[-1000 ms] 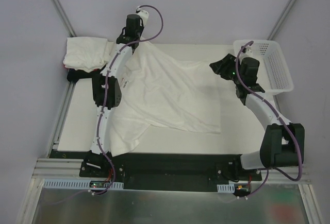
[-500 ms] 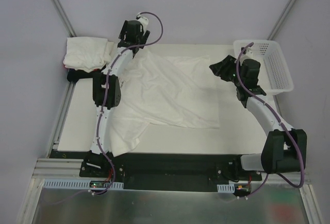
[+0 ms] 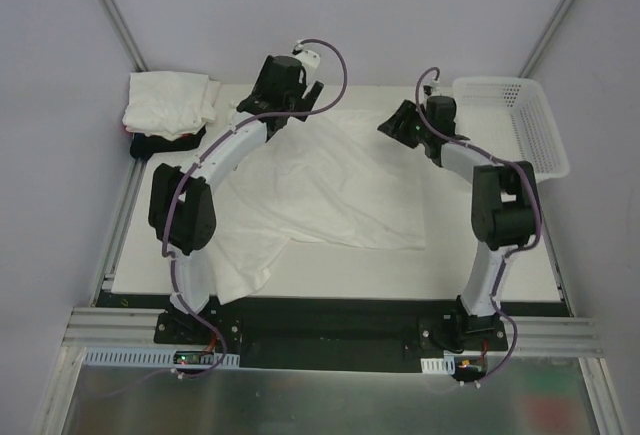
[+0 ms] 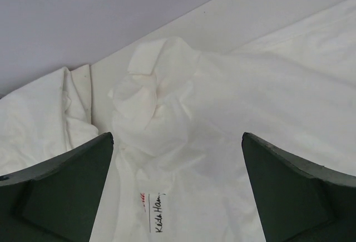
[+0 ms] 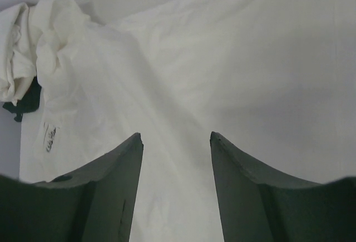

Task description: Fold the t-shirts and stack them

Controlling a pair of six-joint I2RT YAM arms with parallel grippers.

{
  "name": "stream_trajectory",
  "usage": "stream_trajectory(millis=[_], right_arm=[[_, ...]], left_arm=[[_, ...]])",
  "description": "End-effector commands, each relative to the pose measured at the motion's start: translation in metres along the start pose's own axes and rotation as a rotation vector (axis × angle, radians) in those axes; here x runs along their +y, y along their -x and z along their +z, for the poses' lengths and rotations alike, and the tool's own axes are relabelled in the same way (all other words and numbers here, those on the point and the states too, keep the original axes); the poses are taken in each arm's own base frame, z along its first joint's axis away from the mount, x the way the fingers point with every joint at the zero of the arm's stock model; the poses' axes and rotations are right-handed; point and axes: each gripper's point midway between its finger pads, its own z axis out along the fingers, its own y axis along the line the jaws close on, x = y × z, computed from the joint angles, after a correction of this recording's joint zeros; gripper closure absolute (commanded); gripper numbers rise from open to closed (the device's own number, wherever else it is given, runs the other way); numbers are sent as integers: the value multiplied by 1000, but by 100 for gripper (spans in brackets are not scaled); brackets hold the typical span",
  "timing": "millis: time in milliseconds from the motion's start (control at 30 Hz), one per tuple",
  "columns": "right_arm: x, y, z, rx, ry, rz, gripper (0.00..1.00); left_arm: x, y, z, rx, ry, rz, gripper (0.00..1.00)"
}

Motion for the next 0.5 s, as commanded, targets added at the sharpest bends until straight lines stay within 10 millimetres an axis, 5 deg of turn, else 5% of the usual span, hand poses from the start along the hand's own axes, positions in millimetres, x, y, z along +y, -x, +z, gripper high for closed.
stream_trajectory(millis=[0,33,67,100,167,267,467], right_arm=[[26,40,56,26,79,-40,46],[28,45,67,37,94,-51,46],[8,28,89,95,68,-23,46],[24,42,93,92,104,-26,46],[17,33,109,119,119,0,46],[26,40,119,123,166,29,45],[-2,25,138,165,164,121,45]], left_arm=[[4,-8,-25,24,21,-69,1],[2,-9,-27,26,13,-71,1],[0,-13,-28,37,9,-77,2],[-1,-13,-29,38,5,-81,1],[-3,-16,-30,44,-1,-78,2],[-5,-16,-30,47,-7,-92,2],[-6,-11,-36,36,-14,-110,2]])
